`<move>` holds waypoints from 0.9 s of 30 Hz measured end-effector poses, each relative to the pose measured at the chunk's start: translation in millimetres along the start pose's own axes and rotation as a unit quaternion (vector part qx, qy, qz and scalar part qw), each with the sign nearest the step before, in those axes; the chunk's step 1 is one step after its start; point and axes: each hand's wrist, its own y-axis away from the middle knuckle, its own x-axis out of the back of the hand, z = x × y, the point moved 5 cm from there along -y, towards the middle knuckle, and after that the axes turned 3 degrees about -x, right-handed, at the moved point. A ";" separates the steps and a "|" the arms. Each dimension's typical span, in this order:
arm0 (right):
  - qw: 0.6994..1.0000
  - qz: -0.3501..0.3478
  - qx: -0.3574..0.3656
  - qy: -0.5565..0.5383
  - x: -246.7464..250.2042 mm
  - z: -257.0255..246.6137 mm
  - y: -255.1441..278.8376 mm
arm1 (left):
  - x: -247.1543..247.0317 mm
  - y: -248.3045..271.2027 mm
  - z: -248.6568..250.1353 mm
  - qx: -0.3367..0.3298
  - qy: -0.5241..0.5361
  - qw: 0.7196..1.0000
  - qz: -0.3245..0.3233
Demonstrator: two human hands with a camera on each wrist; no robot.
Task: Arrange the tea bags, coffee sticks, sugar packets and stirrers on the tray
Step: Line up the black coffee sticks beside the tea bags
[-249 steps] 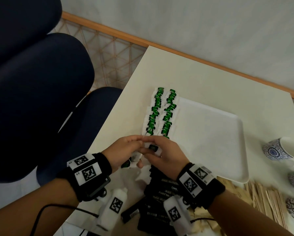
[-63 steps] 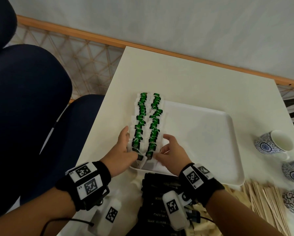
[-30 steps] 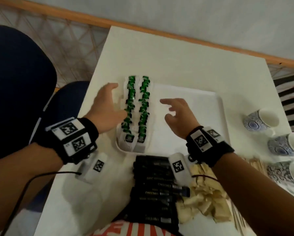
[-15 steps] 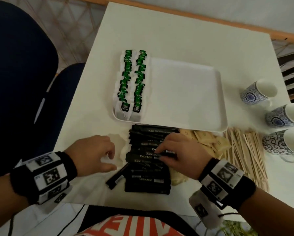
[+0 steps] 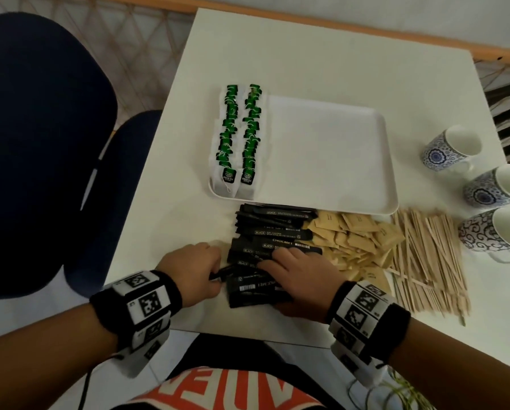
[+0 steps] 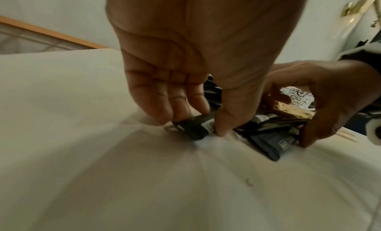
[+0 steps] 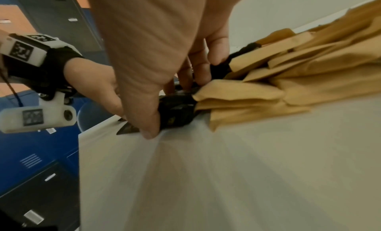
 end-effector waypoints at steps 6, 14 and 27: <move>0.999 -0.007 -0.022 0.049 1.5 -7.9 -16.4 | 7.8 -2.8 -11.3 -0.011 -0.017 1.000 -0.007; 0.996 -0.066 -0.067 0.010 3.0 -17.0 -24.1 | 11.7 -3.0 -27.9 -0.020 -0.019 1.000 -0.014; 0.981 0.023 -0.175 -0.079 43.4 8.8 -23.4 | 47.6 15.7 -83.3 0.016 0.022 1.000 0.002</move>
